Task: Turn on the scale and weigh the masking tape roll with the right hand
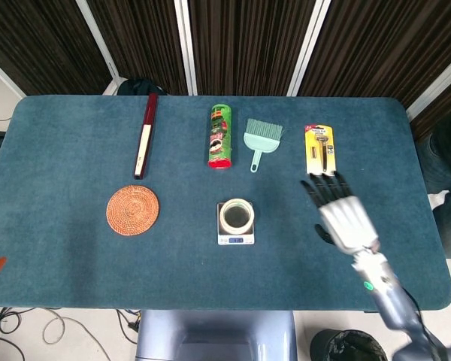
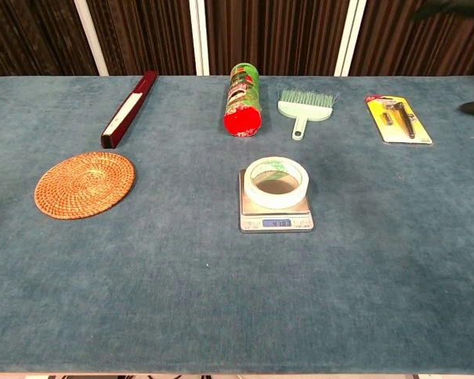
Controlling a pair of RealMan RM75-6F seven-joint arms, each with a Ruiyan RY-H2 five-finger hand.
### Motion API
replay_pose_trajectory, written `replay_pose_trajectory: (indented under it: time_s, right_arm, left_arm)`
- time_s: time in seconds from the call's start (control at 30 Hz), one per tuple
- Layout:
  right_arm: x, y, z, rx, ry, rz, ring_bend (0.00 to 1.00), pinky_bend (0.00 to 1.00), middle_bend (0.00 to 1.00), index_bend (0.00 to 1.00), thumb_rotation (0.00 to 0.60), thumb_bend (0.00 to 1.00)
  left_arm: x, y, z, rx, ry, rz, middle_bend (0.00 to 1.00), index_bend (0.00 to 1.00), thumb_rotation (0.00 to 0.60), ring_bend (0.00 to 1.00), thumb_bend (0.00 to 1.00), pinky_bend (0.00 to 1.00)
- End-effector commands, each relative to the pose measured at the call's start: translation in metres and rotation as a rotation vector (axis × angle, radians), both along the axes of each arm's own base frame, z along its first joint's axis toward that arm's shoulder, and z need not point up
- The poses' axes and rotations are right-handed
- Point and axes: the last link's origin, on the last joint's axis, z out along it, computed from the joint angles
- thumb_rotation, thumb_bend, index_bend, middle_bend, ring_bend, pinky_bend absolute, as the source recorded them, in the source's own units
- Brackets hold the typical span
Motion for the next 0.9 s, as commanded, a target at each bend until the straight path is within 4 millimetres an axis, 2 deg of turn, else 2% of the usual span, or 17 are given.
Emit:
replay_pose_trajectory:
  time_s: [0.03, 0.23, 0.43, 0.7, 0.9]
  right_arm:
    - [-0.044, 0.041, 0.028, -0.097, -0.028, -0.063, 0.07, 0.04, 0.07, 0.04, 0.600, 0.36]
    - [-0.078, 0.068, 0.030, -0.135, -0.028, -0.163, 0.07, 0.04, 0.07, 0.04, 0.600, 0.36]
    - [-0.098, 0.081, 0.026, -0.152, -0.012, -0.197, 0.07, 0.04, 0.07, 0.04, 0.600, 0.36]
    - [-0.109, 0.091, 0.028, -0.169, -0.004, -0.219, 0.07, 0.04, 0.07, 0.04, 0.600, 0.36]
    - [-0.110, 0.092, 0.027, -0.156, 0.002, -0.210, 0.07, 0.04, 0.07, 0.04, 0.600, 0.36]
  left_arm:
    - [0.000, 0.000, 0.001, 0.004, -0.002, -0.003, 0.00, 0.00, 0.600, 0.00, 0.00, 0.00]
    - [0.000, 0.000, 0.003, 0.019, -0.010, -0.010, 0.00, 0.00, 0.600, 0.00, 0.00, 0.00]
    - [-0.001, 0.000, 0.004, 0.020, -0.010, -0.013, 0.00, 0.00, 0.600, 0.00, 0.00, 0.00]
    - [-0.002, 0.001, 0.003, 0.020, -0.005, -0.011, 0.00, 0.00, 0.600, 0.00, 0.00, 0.00]
    - [-0.002, 0.001, 0.001, 0.014, -0.002, -0.009, 0.00, 0.00, 0.600, 0.00, 0.00, 0.00]
